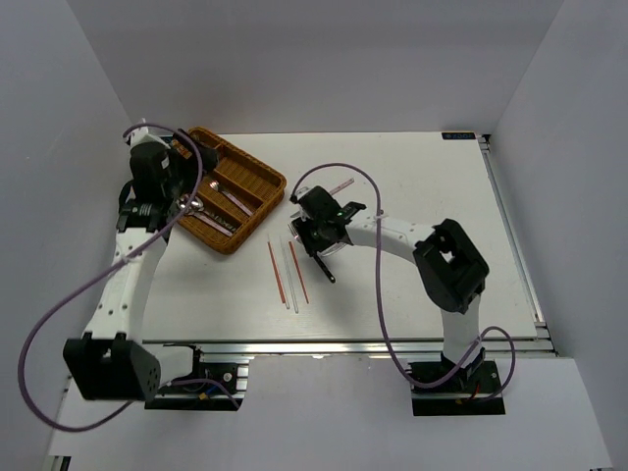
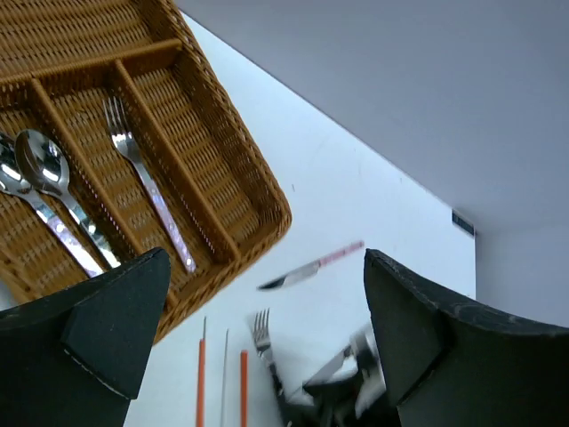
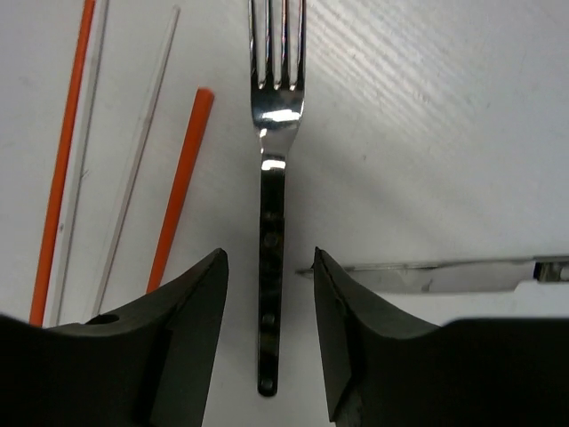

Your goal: Sort the eating utensils into containers

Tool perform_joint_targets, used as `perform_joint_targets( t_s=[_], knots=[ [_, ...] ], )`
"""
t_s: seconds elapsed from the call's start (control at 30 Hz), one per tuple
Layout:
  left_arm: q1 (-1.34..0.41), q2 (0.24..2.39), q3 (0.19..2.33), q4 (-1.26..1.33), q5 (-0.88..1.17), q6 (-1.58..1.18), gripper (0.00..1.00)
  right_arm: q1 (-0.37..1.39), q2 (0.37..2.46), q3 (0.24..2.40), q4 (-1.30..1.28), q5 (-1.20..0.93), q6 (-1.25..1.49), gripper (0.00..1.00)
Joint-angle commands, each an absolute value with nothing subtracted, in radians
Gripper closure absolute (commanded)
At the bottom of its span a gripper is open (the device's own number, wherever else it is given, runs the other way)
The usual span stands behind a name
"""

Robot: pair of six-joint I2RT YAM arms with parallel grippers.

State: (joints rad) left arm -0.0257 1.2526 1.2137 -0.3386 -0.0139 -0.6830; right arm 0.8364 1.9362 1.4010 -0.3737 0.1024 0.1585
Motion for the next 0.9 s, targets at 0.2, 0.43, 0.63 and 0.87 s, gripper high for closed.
perform_joint_targets(
  t_s=[0.2, 0.43, 0.63, 0.87],
  knots=[
    [-0.026, 1.059, 1.08, -0.478, 0.12, -0.512, 0.02, 0.839, 2.092, 1.5, -0.419, 0.08, 0.13, 0.64],
    [-0.028, 0.996, 0.935, -0.381, 0.295, -0.577, 0.02, 0.848, 2.036, 1.47, -0.342, 0.052, 0.164, 1.0],
    [-0.197, 0.96, 0.724, -0.031, 0.391, -0.778, 0.02, 0.85, 1.81, 1.428, -0.27, -0.012, 0.244, 1.0],
    [-0.399, 1.043, 0.758, -0.015, 0.224, -0.801, 0.07, 0.885, 1.631, 1.388, -0.27, -0.091, 0.298, 1.0]
  ],
)
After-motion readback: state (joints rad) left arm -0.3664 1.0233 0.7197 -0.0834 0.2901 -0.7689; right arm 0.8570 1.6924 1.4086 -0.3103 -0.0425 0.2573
